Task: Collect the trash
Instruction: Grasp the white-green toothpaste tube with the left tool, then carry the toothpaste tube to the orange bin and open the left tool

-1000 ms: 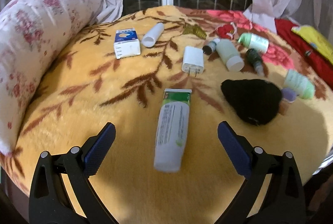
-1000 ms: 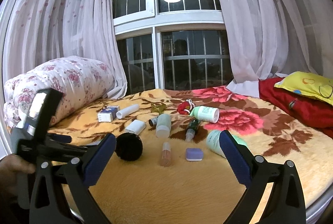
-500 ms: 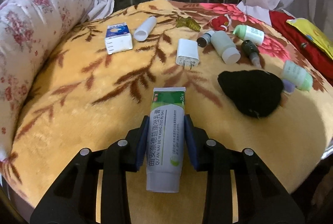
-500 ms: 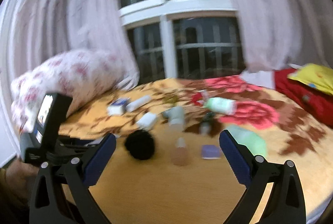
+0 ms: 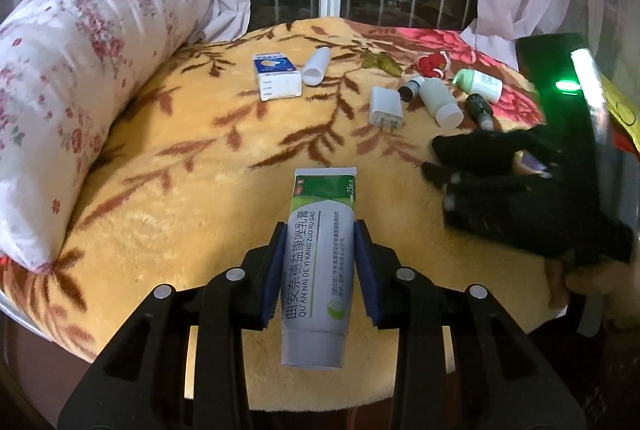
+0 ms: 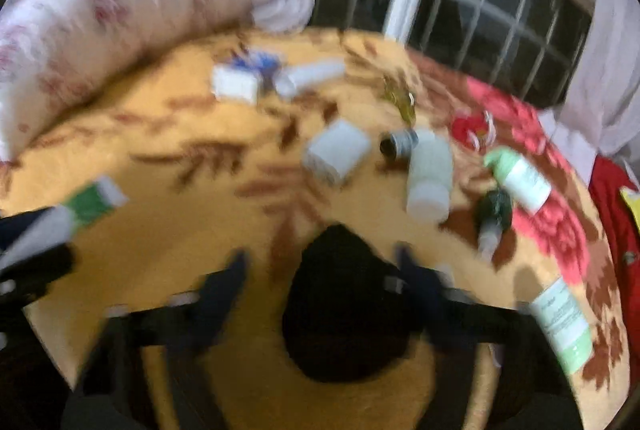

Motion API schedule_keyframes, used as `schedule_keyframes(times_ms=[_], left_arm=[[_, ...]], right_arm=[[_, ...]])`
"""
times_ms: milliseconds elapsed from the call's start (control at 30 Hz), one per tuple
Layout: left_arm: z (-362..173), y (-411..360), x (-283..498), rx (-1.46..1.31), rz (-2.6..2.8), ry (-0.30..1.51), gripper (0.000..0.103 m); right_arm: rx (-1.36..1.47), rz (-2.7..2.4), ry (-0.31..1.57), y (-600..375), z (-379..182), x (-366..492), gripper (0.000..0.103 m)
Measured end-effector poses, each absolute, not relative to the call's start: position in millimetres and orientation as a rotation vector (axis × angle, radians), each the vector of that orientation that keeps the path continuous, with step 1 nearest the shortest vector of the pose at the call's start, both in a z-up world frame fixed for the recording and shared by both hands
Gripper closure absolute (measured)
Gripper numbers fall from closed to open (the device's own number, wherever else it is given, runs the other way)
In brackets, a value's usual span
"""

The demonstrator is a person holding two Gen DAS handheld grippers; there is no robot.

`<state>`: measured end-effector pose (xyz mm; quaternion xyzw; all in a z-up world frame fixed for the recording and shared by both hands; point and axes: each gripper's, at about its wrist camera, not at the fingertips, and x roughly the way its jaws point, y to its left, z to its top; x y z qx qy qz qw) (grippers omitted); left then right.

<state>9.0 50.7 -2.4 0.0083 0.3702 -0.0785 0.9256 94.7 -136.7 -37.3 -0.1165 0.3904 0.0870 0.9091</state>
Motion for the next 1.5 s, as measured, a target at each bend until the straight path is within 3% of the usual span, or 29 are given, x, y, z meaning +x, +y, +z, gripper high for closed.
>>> schedule_keyframes(times_ms=[300,633,1067,1133,1167,1200,1233,1300,1500], left_arm=[[-1,42,-12,0.021,-0.234,0.754,0.07],[-3,19,-74,0.099,-0.428,0.83,0.07],[-107,-29,-102,0.176,-0.678,1.297,0.07],[-120,-34,-101,0.184,-0.676,1.343,0.07],[-127,-38,-101,0.199,-0.686,1.379,0.069],[-131,-40,-101,0.209,-0.686,1.406,0.059],[-135,-42,-102,0.221,-0.674,1.425,0.04],[-136,-43,-102,0.229,-0.649,1.421,0.03],[-105,-28,-104,0.148,-0.646,1.306,0.03]], right_arm=[[-0.135,0.214,0.761,-161,-18,64,0.061],[-0.111,0.374,0.774,-171,5,-43,0.06],[-0.065,0.423,1.267,-182,-134,-102,0.06],[-0.058,0.409,1.293,-183,-147,-104,0.056],[-0.058,0.411,1.305,-183,-151,-105,0.053],[-0.064,0.413,1.323,-182,-156,-106,0.048],[-0.063,0.402,1.32,-183,-157,-108,0.032],[-0.065,0.377,1.301,-187,-155,-110,0.021],[-0.035,0.381,1.17,-200,-121,-115,0.021]])
